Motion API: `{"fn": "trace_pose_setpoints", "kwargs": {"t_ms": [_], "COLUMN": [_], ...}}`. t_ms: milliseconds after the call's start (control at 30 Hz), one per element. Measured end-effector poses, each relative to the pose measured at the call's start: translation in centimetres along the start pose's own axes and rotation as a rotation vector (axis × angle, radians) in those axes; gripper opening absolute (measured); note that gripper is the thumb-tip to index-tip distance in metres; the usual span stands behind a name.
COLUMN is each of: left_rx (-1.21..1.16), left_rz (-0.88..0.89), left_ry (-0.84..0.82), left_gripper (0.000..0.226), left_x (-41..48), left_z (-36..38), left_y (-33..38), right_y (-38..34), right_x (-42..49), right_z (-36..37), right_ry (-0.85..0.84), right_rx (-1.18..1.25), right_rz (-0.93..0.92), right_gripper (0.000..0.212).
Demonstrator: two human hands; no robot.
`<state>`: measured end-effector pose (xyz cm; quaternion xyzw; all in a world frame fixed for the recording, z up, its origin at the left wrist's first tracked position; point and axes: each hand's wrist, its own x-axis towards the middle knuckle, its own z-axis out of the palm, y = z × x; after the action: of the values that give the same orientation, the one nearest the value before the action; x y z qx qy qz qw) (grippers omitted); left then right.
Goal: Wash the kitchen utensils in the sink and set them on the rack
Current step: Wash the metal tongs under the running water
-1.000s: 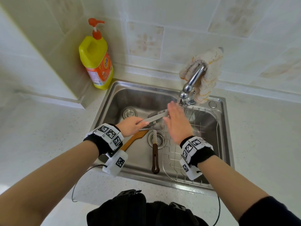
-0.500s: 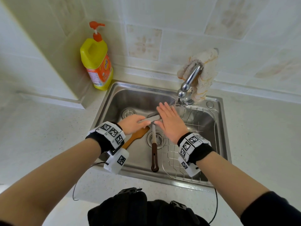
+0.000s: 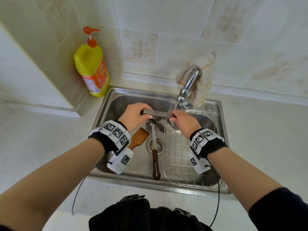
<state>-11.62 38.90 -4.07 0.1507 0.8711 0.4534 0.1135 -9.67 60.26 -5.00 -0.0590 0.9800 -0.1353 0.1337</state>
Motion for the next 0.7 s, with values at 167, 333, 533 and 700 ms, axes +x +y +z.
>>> {"fn": "trace_pose_setpoints", "kwargs": {"t_ms": [167, 333, 533, 700], "left_rx": [-0.144, -0.254, -0.246, -0.270], "left_rz": [-0.072, -0.151, -0.152, -0.179], "left_ry": [0.165, 0.252, 0.340, 0.433], "left_gripper": [0.021, 0.032, 0.036, 0.041], "left_x": [-0.3, -0.4, 0.0, 0.2], "left_z": [-0.9, -0.9, -1.3, -1.5], "left_y": [0.9, 1.0, 0.9, 0.4], "right_y": [-1.2, -1.8, -2.4, -3.2], "right_x": [-0.1, -0.6, 0.2, 0.6], "right_z": [-0.2, 0.1, 0.1, -0.4], "right_ry": [0.054, 0.062, 0.155, 0.235], "right_rx": [0.132, 0.184, 0.302, 0.323], "right_rz": [0.011, -0.022, -0.050, -0.051], "right_gripper": [0.028, 0.029, 0.021, 0.036]}}
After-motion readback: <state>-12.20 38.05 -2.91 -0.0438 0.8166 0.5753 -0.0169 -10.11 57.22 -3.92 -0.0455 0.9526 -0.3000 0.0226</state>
